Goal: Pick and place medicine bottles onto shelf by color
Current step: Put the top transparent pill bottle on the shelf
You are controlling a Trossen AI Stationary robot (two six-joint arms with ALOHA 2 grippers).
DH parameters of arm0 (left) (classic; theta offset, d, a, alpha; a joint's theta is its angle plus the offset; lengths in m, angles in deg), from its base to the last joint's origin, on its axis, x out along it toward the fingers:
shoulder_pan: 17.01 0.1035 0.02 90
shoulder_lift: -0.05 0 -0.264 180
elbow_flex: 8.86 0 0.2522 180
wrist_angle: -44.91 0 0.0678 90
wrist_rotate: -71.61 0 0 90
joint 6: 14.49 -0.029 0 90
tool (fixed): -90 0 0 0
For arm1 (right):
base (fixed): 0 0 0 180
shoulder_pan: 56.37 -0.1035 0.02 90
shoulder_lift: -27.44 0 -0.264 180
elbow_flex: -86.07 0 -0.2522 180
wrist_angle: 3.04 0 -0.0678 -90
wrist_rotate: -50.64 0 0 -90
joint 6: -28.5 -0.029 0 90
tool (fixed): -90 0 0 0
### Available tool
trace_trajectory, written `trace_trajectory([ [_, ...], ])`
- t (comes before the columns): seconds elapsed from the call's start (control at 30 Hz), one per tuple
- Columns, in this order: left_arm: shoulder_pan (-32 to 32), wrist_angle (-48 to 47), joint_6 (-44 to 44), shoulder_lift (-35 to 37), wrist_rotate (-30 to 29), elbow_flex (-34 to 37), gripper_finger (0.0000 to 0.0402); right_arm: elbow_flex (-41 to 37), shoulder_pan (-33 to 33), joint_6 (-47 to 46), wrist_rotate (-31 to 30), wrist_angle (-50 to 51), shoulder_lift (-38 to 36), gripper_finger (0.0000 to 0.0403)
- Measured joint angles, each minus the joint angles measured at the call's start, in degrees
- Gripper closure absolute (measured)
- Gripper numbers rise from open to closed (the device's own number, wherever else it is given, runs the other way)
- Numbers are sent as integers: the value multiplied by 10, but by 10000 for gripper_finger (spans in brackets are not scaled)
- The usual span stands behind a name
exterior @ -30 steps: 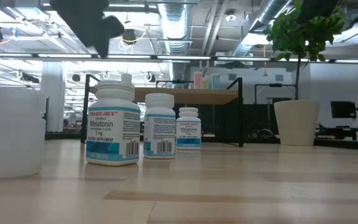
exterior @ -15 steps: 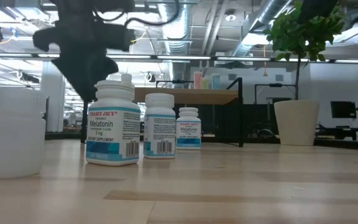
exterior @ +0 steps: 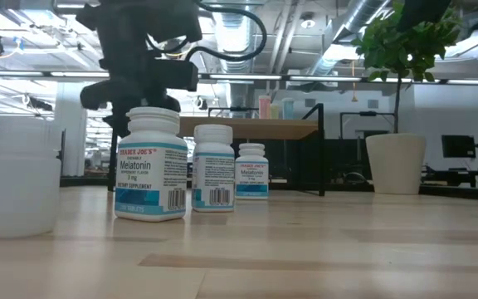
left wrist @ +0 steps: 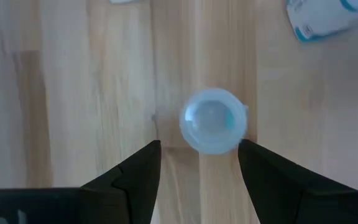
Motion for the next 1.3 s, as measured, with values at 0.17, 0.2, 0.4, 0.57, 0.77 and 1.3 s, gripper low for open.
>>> trace_trajectory([
  [0.17, 6, 18, -7, 3, 25, 0, 200, 0, 0, 0, 0, 0, 0, 234],
  [0.2, 6, 27, -7, 3, 28, 0, 200, 0, 0, 0, 0, 0, 0, 234],
  [0.4, 6, 58, -7, 3, 28, 0, 200, 0, 0, 1, 0, 1, 0, 234],
  [0.57, 6, 60, -7, 3, 28, 0, 200, 0, 0, 0, 0, 1, 0, 234],
  [0.77, 6, 60, -3, 0, 42, 0, 200, 0, 0, 1, 0, 1, 0, 234],
  [1.3, 5, 78, 5, -32, 39, 2, 200, 0, 0, 1, 0, 2, 0, 234],
])
